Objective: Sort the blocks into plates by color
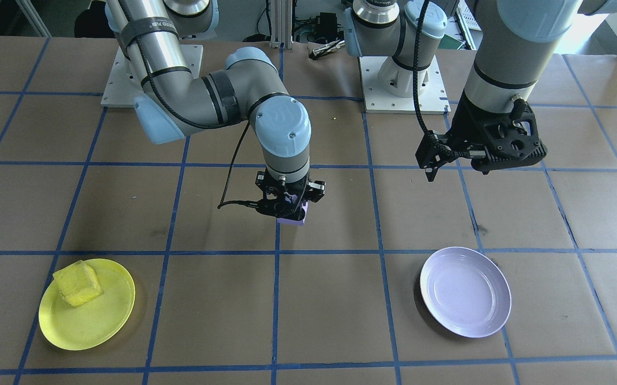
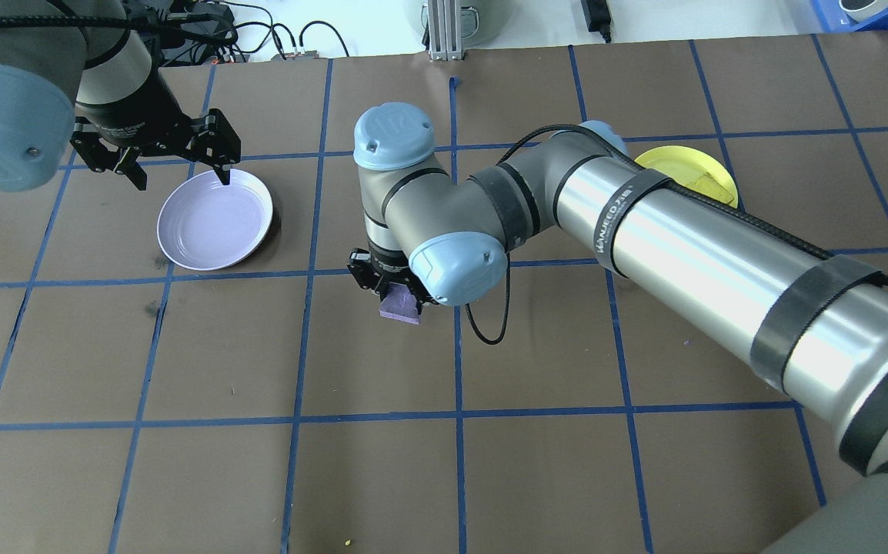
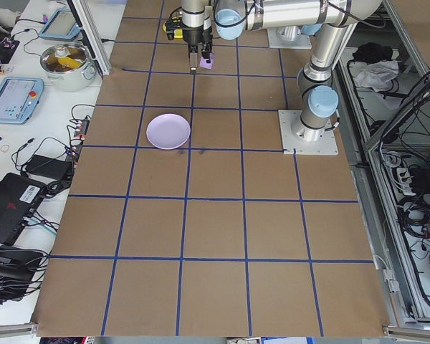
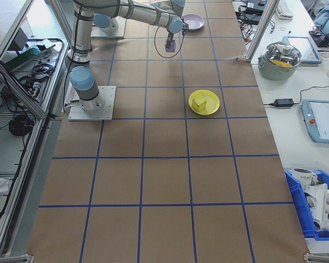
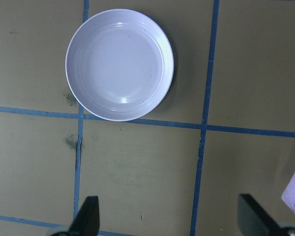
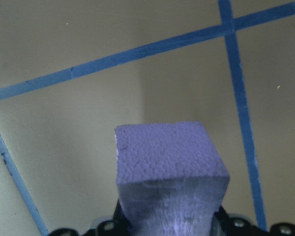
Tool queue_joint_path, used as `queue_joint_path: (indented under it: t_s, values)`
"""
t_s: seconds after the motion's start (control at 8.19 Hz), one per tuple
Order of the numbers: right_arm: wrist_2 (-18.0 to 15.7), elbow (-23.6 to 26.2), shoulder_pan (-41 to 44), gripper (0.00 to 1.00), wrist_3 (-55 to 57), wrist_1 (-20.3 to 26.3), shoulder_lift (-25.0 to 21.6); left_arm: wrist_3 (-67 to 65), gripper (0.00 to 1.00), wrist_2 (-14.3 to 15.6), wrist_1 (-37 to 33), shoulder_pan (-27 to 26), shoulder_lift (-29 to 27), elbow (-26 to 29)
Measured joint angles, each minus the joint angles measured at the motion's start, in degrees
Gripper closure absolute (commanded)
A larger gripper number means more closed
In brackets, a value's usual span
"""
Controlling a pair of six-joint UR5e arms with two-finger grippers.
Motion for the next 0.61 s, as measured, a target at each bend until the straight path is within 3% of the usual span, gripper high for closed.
queue_joint_path:
  t_s: [0.12,0.61]
  values:
    - [0.6,-0.7,1.5,0.00,2.8,-1.2,1.3,0.0,0.00,0.0,0.0,0.0,-0.1,0.0]
    - [0.9,-1.6,1.1,0.00,1.0,-2.1,1.3,1.1,0.00,-0.1,0.1,0.0,-0.5,0.0]
